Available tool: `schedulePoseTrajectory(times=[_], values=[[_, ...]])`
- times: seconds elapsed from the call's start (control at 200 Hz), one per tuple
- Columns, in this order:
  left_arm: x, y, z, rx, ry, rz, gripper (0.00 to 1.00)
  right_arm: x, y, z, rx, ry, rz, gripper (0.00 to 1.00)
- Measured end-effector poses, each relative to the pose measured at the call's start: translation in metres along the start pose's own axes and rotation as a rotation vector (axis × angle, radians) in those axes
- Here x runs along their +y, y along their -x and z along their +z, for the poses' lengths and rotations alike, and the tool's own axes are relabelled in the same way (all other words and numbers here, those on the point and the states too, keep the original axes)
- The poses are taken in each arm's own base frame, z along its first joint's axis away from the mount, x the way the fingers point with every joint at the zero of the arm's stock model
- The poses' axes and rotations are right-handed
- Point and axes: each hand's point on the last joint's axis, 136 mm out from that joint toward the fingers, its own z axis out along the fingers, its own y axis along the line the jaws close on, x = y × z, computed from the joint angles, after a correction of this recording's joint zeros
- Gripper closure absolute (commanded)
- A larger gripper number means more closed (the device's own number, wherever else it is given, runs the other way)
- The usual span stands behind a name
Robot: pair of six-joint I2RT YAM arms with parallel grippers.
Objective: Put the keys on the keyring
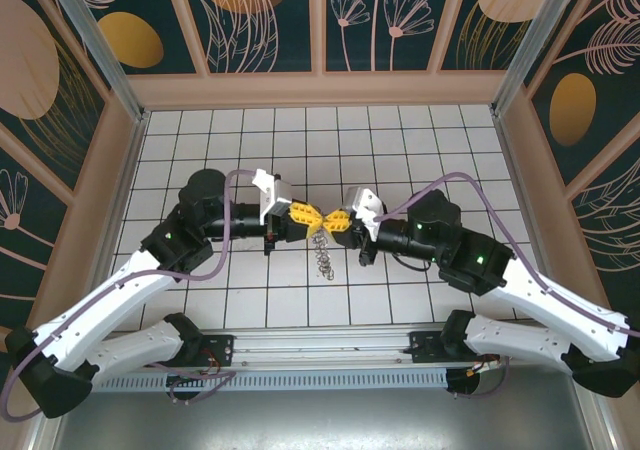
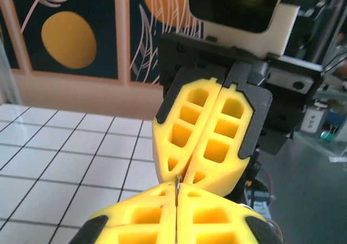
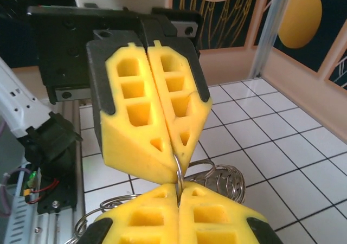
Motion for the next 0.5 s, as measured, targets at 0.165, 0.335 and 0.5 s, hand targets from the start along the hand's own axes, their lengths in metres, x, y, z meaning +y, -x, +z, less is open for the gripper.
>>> schedulePoseTrajectory(times=[0.165,0.335,0.5], values=[[0.013,-0.022,0.002,0.13,0.051,0.017,0.88,-0.007,-0.019,0.011,0.149,-0.021,-0.025,1.0],[0.021,-0.053,0.007,0.246,0.07,0.005,1.0,-0.01,-0.049,0.019,0.326,-0.013,-0.037,1.0],[0.021,-0.06,0.008,0.275,0.068,0.009,1.0,-0.01,-0.057,0.021,0.39,-0.003,-0.057,1.0]])
